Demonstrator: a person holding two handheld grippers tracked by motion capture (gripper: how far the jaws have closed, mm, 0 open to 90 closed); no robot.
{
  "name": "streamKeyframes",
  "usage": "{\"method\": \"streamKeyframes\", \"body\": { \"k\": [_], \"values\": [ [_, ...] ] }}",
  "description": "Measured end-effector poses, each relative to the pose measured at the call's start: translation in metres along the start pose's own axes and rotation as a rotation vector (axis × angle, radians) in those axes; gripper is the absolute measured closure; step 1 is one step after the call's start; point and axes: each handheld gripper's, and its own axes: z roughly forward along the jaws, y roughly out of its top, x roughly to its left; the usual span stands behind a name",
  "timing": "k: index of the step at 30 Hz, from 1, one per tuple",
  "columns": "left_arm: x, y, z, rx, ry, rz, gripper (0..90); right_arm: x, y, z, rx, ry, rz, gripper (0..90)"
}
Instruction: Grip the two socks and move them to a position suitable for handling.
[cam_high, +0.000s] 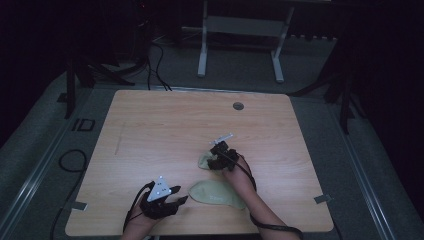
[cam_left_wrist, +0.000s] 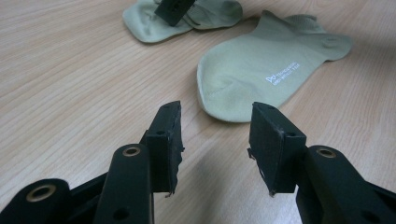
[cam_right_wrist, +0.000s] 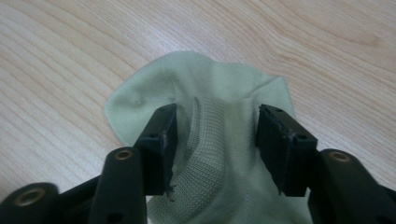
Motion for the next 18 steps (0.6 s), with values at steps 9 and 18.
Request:
{"method": "streamKeyframes", "body": {
  "k": [9,18],
  "values": [
    [0.010,0.022,0.008,-0.024,0.025,-0.015,54.2,-0.007,-0.001,-0.026,-0.039,0.052,0.028,47.6],
    [0.031,0.057,0.042,0.064,0.044,0.058,86.6,0.007,-0.017,-0.034,-0.014,0.082,-0.066,58.1]
  ]
}}
